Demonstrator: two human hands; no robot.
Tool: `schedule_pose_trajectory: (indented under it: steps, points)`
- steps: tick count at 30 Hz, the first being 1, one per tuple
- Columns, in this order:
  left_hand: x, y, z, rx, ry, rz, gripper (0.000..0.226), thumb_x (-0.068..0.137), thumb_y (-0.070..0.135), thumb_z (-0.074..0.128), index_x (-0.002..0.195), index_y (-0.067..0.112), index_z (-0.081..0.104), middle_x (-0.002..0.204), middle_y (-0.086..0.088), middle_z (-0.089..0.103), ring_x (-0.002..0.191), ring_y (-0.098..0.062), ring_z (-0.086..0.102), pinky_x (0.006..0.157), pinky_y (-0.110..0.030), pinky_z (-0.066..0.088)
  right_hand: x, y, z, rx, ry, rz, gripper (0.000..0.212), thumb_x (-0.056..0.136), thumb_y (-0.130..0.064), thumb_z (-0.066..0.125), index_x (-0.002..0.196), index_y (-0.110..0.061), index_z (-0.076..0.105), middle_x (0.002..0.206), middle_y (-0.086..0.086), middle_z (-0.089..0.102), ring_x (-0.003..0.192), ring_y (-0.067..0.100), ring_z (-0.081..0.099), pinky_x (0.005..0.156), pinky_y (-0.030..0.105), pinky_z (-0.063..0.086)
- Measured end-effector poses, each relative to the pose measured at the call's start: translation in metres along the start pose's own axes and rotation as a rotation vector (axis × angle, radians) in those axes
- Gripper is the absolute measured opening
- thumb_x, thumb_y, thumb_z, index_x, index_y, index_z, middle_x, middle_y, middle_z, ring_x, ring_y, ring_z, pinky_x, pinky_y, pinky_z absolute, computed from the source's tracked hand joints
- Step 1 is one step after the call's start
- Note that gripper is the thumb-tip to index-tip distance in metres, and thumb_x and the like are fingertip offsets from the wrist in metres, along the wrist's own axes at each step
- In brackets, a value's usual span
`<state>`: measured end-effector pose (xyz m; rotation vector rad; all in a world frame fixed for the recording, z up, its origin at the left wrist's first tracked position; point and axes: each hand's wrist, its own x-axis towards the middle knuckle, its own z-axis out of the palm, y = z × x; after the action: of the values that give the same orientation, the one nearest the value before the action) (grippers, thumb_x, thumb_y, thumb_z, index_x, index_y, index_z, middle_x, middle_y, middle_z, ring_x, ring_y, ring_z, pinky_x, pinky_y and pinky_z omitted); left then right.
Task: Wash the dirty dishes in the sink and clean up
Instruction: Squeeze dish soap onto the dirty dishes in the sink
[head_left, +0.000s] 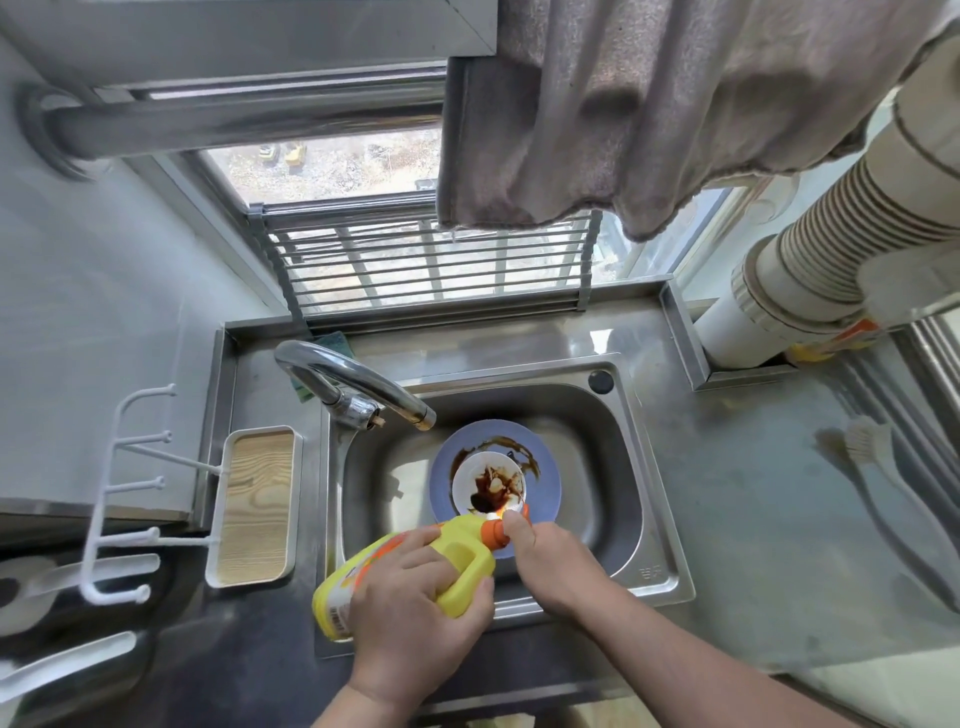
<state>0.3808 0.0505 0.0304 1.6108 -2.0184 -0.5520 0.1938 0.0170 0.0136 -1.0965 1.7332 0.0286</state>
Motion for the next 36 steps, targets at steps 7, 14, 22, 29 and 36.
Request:
schedule_pose_trajectory:
  steps: [7,14,22,29,36]
  points:
    - [-0.001,0.001,-0.004,-0.028,0.009,-0.03,0.04,0.072,0.051,0.073,0.047,0.026,0.052,0.059,0.023,0.055,0.102,-0.003,0.072,0.07,-0.029,0.056,-0.01,-0.009,-0.013,-0.015,-0.051,-0.054,0.066,0.104,-0.062,0.017,0.093,-0.016,0.063,0.095,0.008,0.067,0.091,0.027,0.061,0.08,0.042,0.046]
    - [0.003,-0.005,-0.005,-0.196,-0.041,-0.169,0.04,0.075,0.055,0.071,0.052,0.024,0.061,0.073,0.02,0.066,0.106,0.01,0.065,0.072,-0.028,0.056,-0.019,-0.007,-0.015,0.101,0.233,-0.112,0.058,0.1,-0.066,0.034,0.065,-0.024,0.053,0.069,-0.003,0.06,0.072,0.015,0.057,0.065,0.037,0.043]
    - [0.058,0.052,-0.024,-0.557,-0.08,-0.405,0.03,0.071,0.066,0.065,0.074,0.039,0.078,0.105,0.029,0.065,0.102,0.004,0.062,0.081,-0.02,0.045,-0.046,-0.006,-0.041,0.477,0.268,-0.235,0.029,0.085,-0.054,0.066,0.108,-0.036,0.064,0.104,-0.011,0.067,0.092,0.006,0.063,0.09,0.036,0.055]
    - [0.091,0.129,-0.002,-0.977,-0.451,-0.292,0.04,0.092,0.047,0.053,0.128,0.06,0.063,0.153,0.016,0.05,0.129,0.004,0.057,0.11,-0.03,0.046,-0.071,0.017,-0.043,0.491,0.465,-0.294,0.103,0.069,-0.062,0.083,0.154,-0.052,0.026,0.145,-0.022,0.052,0.126,-0.001,0.059,0.102,0.036,0.054]
    - [0.13,0.182,0.033,-0.942,-0.688,-0.183,0.046,0.102,0.066,0.042,0.143,0.045,0.049,0.168,0.033,-0.003,0.155,0.001,0.02,0.127,-0.031,0.026,-0.071,0.033,-0.123,0.376,0.762,-0.165,0.059,0.063,-0.064,0.07,0.114,-0.074,0.043,0.093,-0.034,0.065,0.083,-0.013,0.061,0.066,0.009,0.044]
